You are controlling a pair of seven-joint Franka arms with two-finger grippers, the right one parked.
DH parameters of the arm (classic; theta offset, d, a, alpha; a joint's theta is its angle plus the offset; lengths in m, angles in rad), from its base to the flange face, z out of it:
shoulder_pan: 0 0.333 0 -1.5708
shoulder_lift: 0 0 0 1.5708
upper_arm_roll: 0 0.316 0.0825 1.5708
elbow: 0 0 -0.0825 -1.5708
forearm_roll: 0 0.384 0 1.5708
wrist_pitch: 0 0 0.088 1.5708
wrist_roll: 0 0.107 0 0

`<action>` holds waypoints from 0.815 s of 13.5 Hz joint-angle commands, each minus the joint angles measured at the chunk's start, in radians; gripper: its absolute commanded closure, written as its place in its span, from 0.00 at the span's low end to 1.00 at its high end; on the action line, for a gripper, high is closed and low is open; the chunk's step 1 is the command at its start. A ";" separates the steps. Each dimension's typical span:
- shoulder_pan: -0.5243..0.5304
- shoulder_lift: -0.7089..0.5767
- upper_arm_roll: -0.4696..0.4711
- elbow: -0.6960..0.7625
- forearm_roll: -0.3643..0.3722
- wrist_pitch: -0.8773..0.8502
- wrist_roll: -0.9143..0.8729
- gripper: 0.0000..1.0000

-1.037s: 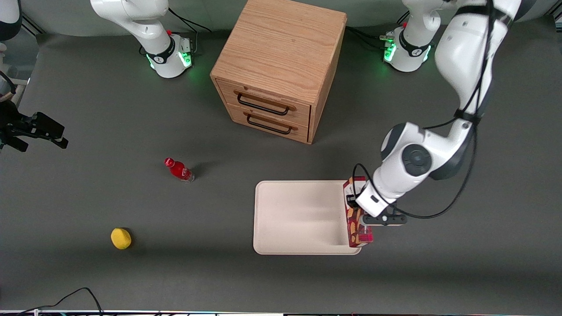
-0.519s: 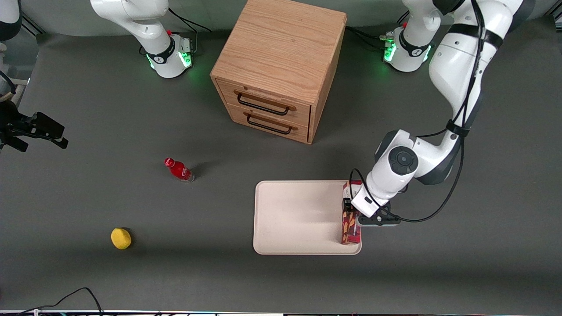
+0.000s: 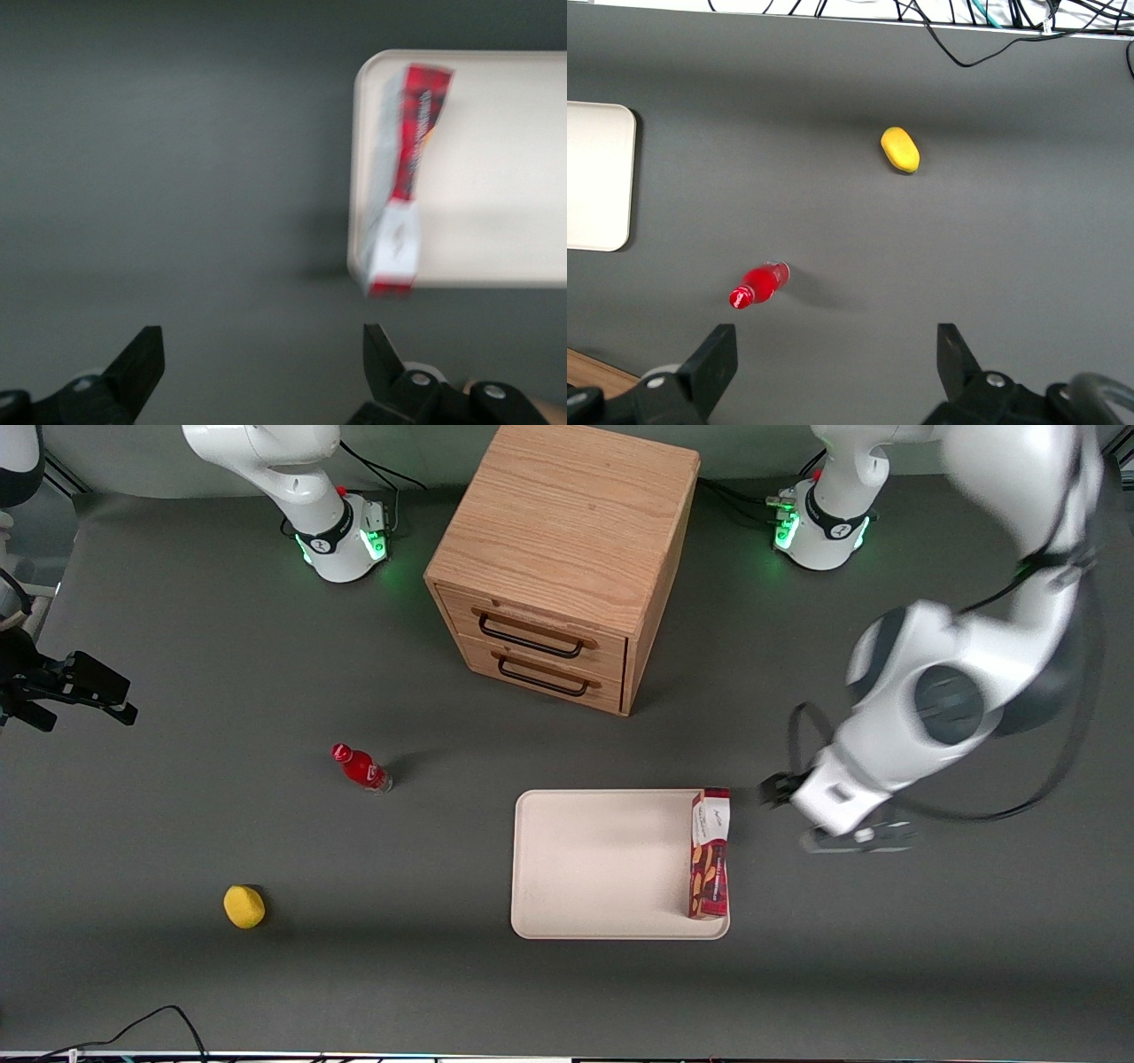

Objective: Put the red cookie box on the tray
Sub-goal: 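Open the left gripper and raise it away from the tray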

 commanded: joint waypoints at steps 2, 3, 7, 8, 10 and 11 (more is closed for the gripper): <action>0.001 -0.187 0.150 -0.017 -0.061 -0.243 0.214 0.00; 0.001 -0.235 0.183 -0.049 -0.061 -0.284 0.272 0.00; 0.000 -0.442 0.243 -0.298 -0.061 -0.212 0.349 0.00; -0.009 -0.430 0.265 -0.277 -0.061 -0.229 0.352 0.00; -0.014 -0.368 0.268 -0.185 -0.049 -0.305 0.438 0.00; -0.013 -0.343 0.270 -0.145 -0.047 -0.332 0.453 0.00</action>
